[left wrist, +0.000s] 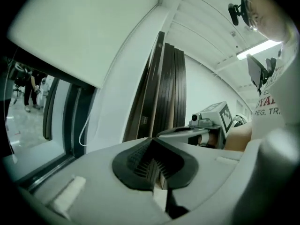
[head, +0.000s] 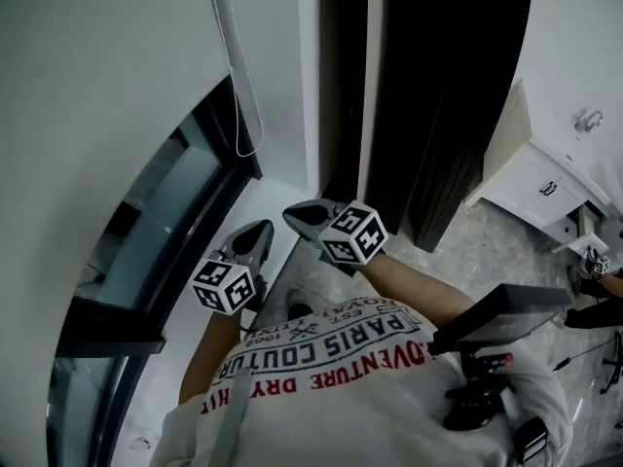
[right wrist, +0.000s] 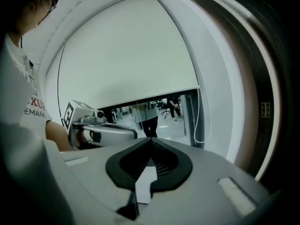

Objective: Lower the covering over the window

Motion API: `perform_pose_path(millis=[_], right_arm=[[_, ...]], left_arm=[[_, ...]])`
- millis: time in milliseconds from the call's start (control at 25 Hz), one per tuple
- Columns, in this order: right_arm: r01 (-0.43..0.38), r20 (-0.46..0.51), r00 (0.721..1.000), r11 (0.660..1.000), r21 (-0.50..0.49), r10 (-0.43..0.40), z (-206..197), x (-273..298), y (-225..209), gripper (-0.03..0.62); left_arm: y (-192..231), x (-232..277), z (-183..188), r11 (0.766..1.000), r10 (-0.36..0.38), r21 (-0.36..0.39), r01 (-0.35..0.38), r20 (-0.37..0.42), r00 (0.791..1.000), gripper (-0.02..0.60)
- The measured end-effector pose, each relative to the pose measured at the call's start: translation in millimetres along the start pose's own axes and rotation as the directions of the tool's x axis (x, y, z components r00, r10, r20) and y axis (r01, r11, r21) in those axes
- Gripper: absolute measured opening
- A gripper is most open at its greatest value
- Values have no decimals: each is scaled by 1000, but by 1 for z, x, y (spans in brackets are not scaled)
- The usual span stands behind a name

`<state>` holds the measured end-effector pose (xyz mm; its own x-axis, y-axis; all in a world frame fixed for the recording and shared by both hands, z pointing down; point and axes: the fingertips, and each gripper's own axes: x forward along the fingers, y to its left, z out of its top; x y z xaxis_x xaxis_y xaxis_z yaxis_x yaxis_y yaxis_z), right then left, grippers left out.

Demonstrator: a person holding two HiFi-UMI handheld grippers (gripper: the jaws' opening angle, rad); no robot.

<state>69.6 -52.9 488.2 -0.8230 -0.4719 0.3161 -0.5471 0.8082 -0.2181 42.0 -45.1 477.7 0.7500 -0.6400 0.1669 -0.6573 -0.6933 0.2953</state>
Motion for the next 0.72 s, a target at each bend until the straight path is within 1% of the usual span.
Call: perform_pose_path(millis=[160, 240, 320, 480, 720], right_arm=[[-48, 13, 999, 998, 27, 48, -37, -62, 49, 0], [-62, 27, 998, 997, 50, 61, -53, -93, 70, 0], [-68, 33, 997, 995, 69, 66, -64, -116, 88, 0], [-91, 41, 995, 994, 68, 88, -74, -148, 122, 0], [-94, 91, 992, 992, 79, 87, -69, -185, 147, 0]], left_arm=[[-82, -20, -19, 1000, -24, 11, 24, 10, 1000, 2], [-120, -32, -29, 999, -25, 26, 25, 8, 1000, 2], [-150, -46, -35, 999, -17, 30, 17, 11, 1000, 2], [-192, -69, -44, 1000, 11, 22, -11, 9, 1000, 3], [-233, -84, -40, 999, 15, 50, -14, -11, 1000, 3]])
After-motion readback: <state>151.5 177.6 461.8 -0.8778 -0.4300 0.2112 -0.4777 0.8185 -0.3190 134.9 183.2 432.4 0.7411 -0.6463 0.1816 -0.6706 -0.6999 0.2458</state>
